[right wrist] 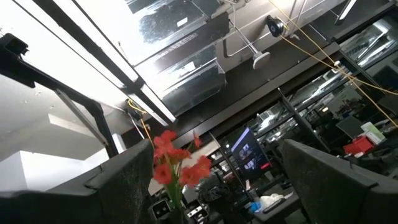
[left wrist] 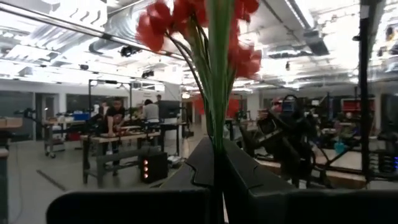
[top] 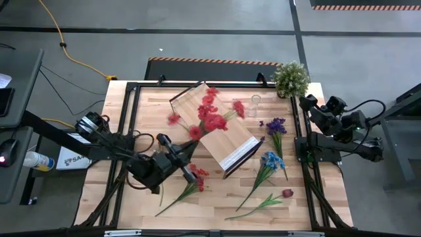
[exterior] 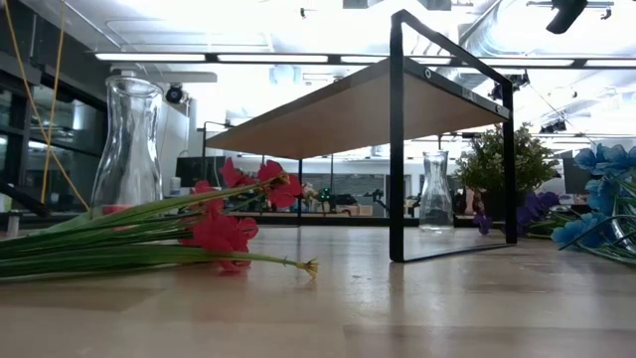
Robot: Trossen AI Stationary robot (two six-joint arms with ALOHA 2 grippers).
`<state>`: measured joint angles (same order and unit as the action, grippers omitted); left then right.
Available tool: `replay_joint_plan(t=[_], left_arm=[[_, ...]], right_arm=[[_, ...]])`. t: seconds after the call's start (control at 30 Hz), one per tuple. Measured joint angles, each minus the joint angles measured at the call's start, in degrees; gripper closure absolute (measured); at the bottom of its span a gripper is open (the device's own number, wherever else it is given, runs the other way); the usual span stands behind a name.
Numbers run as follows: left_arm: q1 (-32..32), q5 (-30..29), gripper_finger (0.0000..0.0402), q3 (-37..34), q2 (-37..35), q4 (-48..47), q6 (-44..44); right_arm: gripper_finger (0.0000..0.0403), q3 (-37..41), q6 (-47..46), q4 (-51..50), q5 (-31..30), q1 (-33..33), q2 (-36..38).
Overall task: Pick and place flowers into a vace then onto a shelf
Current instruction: Put the top red flowers into the bottom transparent vase
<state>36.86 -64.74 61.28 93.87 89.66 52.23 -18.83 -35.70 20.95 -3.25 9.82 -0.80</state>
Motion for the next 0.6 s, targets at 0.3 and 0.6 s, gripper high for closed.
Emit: replay_joint_plan(t=[0.3,0.6], left_arm=[[0.7,2.1,0.0358,-10.6,-9.3,0.0,-3.9],[0.7,2.3,0.0358,-17.7,-15.7,0.0,-5.9]], right_arm=[[0.0059,0.0,0.2,0.3,-0.5,0.0,0.0],[0.0059,0.0,1.8,0.3,-3.0,0.0,0.0]])
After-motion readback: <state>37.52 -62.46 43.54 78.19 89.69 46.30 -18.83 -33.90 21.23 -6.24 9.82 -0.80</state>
